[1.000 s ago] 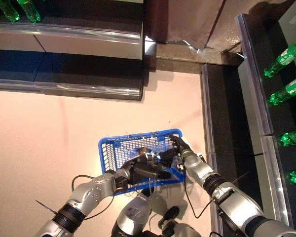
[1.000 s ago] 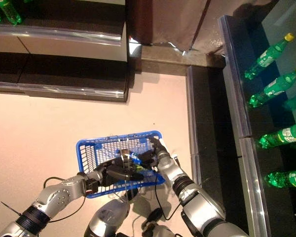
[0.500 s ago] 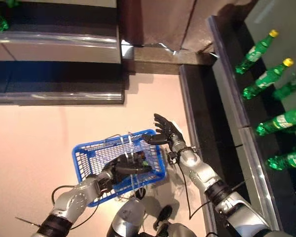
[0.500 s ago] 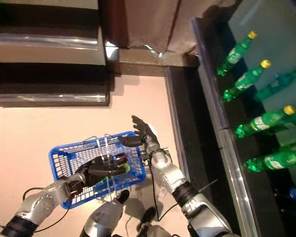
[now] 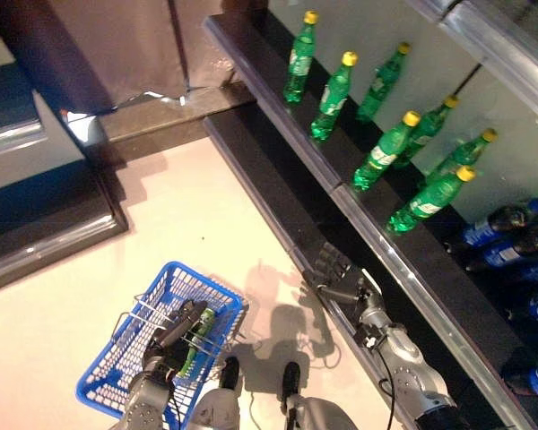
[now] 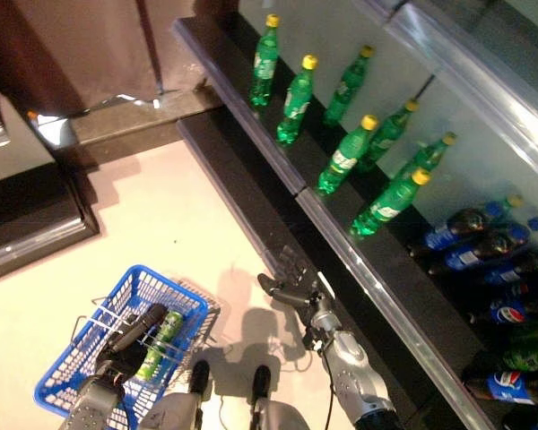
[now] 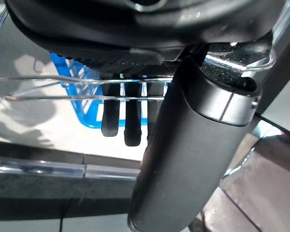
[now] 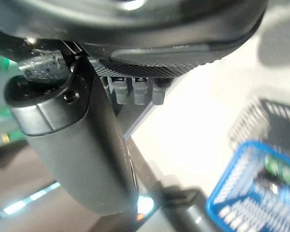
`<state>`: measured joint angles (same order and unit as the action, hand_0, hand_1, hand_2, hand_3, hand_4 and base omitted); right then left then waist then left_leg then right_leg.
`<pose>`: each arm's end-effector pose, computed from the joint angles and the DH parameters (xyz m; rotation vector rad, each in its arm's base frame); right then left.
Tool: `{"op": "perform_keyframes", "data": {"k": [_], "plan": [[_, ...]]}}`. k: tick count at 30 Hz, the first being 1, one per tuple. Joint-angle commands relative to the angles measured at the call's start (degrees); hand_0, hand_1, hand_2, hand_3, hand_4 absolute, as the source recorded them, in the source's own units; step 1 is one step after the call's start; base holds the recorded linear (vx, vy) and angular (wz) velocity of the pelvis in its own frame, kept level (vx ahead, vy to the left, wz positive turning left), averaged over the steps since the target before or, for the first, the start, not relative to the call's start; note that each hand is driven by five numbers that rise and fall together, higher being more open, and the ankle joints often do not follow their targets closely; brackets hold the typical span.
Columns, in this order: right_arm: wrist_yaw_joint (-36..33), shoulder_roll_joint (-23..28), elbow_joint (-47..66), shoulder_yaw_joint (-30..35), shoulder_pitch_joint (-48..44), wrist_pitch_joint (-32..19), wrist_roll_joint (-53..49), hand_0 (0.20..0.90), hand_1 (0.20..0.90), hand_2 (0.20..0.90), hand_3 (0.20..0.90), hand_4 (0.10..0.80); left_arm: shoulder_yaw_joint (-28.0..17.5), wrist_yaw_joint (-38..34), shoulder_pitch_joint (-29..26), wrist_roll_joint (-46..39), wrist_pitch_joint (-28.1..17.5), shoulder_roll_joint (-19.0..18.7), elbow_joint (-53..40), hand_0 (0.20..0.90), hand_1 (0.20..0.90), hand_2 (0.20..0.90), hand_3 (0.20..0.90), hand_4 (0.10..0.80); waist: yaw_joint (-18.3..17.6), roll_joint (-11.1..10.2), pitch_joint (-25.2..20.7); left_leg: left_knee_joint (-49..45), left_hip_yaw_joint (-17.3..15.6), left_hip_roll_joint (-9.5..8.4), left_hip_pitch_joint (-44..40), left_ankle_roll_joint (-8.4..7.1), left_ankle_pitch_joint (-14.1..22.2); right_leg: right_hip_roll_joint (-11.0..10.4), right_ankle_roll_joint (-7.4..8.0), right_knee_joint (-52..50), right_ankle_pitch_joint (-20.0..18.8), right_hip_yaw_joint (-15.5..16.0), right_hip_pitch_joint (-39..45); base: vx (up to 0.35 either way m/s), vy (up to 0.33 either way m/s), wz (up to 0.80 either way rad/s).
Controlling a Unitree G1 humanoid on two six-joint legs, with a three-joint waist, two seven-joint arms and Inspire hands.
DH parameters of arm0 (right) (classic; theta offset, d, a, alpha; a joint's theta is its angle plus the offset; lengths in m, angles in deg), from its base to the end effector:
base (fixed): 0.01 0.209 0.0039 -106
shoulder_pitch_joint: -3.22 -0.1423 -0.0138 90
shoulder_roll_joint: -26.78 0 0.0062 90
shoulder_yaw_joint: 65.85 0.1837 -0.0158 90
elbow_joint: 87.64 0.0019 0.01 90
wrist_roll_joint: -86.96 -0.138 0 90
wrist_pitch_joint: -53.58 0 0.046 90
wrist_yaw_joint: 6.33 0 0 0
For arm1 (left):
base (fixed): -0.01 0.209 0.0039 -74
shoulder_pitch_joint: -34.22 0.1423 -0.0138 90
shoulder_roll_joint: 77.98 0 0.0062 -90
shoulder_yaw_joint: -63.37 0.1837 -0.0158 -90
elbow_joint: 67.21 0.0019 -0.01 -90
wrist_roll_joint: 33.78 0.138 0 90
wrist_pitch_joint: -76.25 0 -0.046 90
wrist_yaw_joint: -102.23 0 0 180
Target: Pick up the drink and place into the basket.
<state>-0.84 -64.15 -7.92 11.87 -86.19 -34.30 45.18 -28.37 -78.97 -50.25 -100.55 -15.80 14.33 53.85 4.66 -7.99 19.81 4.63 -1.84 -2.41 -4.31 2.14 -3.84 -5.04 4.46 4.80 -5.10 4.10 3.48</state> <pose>0.1919 -0.1670 0.0043 0.4581 0.2853 0.2008 0.1426 0.2268 -0.0543 -0.8880 0.4595 0.4886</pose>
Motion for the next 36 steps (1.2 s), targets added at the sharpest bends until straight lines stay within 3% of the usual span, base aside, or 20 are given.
{"op": "perform_keyframes", "data": {"k": [1,4,8,14,26,32,36], "plan": [[7.4,-0.1,5.0,0.4,1.7,-2.9,-7.3,0.900,0.900,0.900,0.900,0.800,-0.5,6.2,-3.1,-0.9,-10.4,0.7,-3.8,0.300,0.300,0.300,0.200,0.100,-1.3,5.2,-12.9,-1.8,0.6,-1.59,-0.1,-0.46,4.2,1.7,1.00,-0.6,0.7,1.5,-0.4,-0.016,-0.031,-0.18],[9.7,-0.9,4.9,1.4,2.8,-3.6,-11.5,0.900,0.900,0.900,0.900,0.800,-1.1,6.4,-2.8,-1.7,-11.4,1.2,-0.4,0.300,0.300,0.300,0.200,0.100,-2.5,5.6,-13.1,-2.3,-0.3,-1.58,-0.4,-0.57,4.8,1.8,0.76,-0.5,1.1,1.0,-0.1,-0.005,-0.022,-0.06],[12.7,-1.2,5.2,1.7,2.9,-9.8,-9.1,0.900,0.900,0.900,0.900,0.800,-1.4,6.5,-2.9,-4.3,-11.4,1.6,3.1,0.300,0.300,0.300,0.200,0.100,-3.4,6.0,-13.7,-2.4,-0.7,-1.55,-0.9,-0.76,5.4,1.9,0.57,-0.3,1.6,0.8,0.4,0.007,-0.020,-0.08],[6.3,3.6,2.0,3.7,4.2,-16.8,13.0,0.900,0.900,0.900,0.900,0.800,-3.3,6.9,-1.4,-6.8,-10.6,2.0,3.5,0.300,0.300,0.300,0.200,0.100,-3.8,6.0,-14.2,-2.2,-0.8,-1.17,-1.4,-1.24,5.6,1.8,0.65,-0.2,2.0,1.1,1.0,0.013,-0.029,-0.09],[5.1,6.4,3.5,5.9,3.5,-14.9,14.9,0.900,0.900,0.900,0.900,0.800,-5.7,7.8,-0.3,-4.6,-10.9,1.8,4.4,0.300,0.300,0.300,0.200,0.100,-3.3,6.0,-13.2,-7.1,0.5,-1.59,-0.3,-1.36,7.7,0.8,0.52,-0.9,2.7,1.1,1.6,0.011,0.051,0.00],[5.1,6.6,1.6,6.3,3.0,-14.5,16.4,0.900,0.900,0.900,0.900,0.800,-6.8,9.4,1.0,-4.4,-10.5,0.8,4.5,0.300,0.300,0.300,0.200,0.100,-2.1,6.4,-12.6,-8.6,2.1,-3.18,-0.1,0.27,8.9,-1.5,1.75,-5.1,3.5,0.7,0.4,0.013,0.229,0.03],[2.5,5.1,-0.9,5.1,1.5,-15.3,18.3,0.900,0.900,0.900,0.900,0.800,-7.5,9.2,0.4,-5.1,-10.7,0.5,5.1,0.300,0.300,0.300,0.200,0.100,-1.5,6.8,-11.7,-10.6,4.4,-4.60,0.6,2.64,9.9,-3.8,2.92,-15.6,4.4,-1.1,-4.2,0.004,0.249,0.13]]}}
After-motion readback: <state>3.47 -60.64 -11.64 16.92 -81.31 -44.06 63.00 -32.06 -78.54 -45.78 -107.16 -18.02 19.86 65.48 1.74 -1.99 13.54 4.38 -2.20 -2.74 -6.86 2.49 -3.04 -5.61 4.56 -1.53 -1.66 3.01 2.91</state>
